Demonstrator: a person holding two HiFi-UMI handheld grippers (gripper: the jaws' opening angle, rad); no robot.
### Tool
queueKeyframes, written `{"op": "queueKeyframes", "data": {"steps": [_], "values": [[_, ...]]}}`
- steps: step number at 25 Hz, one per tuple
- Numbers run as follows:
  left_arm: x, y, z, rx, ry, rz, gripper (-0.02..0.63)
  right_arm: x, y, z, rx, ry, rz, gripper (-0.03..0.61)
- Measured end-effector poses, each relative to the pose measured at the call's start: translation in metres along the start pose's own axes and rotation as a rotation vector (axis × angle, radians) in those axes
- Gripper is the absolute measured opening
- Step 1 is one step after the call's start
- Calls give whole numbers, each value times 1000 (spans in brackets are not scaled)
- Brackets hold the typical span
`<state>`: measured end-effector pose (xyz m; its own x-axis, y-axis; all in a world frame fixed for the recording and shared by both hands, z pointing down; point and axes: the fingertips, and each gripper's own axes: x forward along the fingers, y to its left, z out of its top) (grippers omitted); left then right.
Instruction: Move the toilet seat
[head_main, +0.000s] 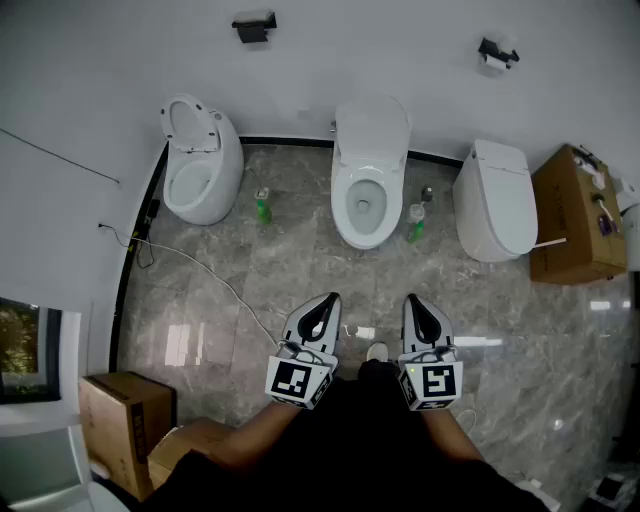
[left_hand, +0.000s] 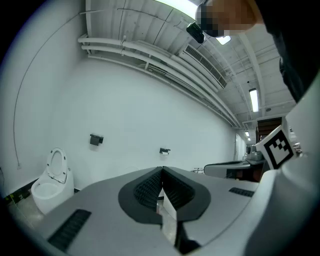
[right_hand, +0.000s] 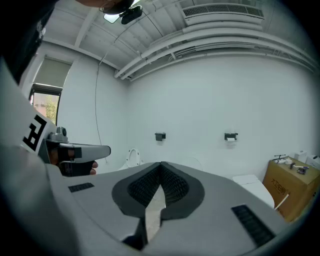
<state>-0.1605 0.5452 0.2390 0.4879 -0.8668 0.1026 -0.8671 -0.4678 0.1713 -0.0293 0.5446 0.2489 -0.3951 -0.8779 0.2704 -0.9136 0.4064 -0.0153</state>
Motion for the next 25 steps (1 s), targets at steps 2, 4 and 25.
{"op": "queueKeyframes", "data": {"steps": [2,4,25], "values": [[4,2,-3,11,4,-2,15,0,3,-5,7,2,-9,29],[7,4,-3,12,1,2,14,0,4,-7,13,-1,-15,29],[68,-76,-11,-41,14,170,15,-25,-122,-8,67,-91,97,31]]}}
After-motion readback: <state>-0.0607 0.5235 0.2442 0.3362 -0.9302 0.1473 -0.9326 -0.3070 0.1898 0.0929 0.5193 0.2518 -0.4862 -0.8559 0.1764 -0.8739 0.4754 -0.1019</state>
